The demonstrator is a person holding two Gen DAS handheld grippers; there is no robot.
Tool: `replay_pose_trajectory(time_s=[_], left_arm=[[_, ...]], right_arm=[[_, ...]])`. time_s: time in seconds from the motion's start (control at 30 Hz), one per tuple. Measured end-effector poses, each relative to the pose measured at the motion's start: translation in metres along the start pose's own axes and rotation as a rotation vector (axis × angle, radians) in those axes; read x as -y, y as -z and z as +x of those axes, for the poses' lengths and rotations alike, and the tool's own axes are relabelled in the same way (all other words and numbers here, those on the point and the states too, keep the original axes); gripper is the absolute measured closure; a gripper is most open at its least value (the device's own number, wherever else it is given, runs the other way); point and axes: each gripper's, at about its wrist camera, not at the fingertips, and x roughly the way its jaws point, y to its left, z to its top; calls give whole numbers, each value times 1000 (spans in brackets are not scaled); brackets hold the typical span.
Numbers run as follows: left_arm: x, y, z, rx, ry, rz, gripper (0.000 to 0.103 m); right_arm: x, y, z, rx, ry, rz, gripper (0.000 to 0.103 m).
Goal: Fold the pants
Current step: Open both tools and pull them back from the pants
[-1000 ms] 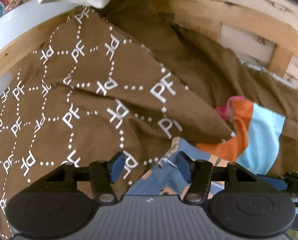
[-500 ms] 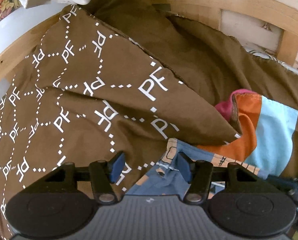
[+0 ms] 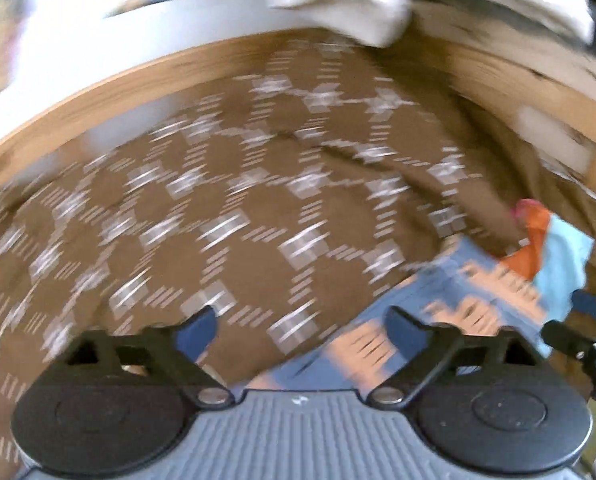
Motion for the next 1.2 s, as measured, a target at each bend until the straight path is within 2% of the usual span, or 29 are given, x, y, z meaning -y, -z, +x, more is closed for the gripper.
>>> replay_pose_trajectory(time_s=[0.07, 0.13, 0.23, 0.3, 0.37, 0.47, 0.5, 0.57, 0.7, 0.73, 0.8, 0.87, 0.93, 0.97, 1.0, 1.03, 1.1, 1.2], left_arm=[[-25, 27, -13, 3, -52, -65, 1], [-48, 55, -20, -31, -109, -107, 1], [-76, 85, -30, -54, -212, -112, 1], [-94, 100, -32, -70, -282, -94, 2], [-112, 106, -38, -69, -315, -94, 4], [-139, 106, -48, -30, -320, -122, 4], [-145, 102, -47, -25, -314, -129, 4], [-161, 96, -42, -39, -276, -128, 4], [-188, 85, -18, -133, -177, -139, 23], [-193, 84, -12, -155, -155, -152, 25], [-204, 82, -4, -190, -120, -185, 38], [-211, 81, 2, -226, -87, -217, 44], [-214, 80, 6, -257, -86, -239, 54], [-214, 80, 8, -269, -83, -240, 67], [-213, 80, 10, -279, -78, -231, 85], [-210, 79, 10, -282, -86, -216, 91], [-200, 77, 7, -248, -123, -167, 94], [-185, 75, -10, -143, -179, -100, 94]], right_arm=[[-15, 2, 4, -19, -28, -76, 4], [-29, 6, 8, -37, -45, -157, 4], [-46, 15, 19, -93, -39, -262, 3], [-50, 23, 34, -168, 26, -321, 2], [-46, 27, 44, -215, 112, -343, 2], [-38, 16, 33, -134, 101, -258, 2], [-36, 12, 28, -95, 82, -234, 1], [-40, 6, 27, -70, 22, -242, 1], [-70, -3, 52, -130, -153, -327, 1], [-78, -4, 59, -139, -197, -336, 1], [-99, -6, 76, -192, -296, -346, 1], [-122, -4, 92, -247, -366, -359, 1], [-138, 0, 101, -271, -389, -369, 1], [-143, 4, 106, -279, -393, -365, 1], [-145, 7, 109, -287, -391, -351, 2], [-145, 11, 112, -297, -387, -334, 2], [-141, 18, 116, -308, -363, -328, 2], [-136, 21, 111, -282, -330, -365, 2]])
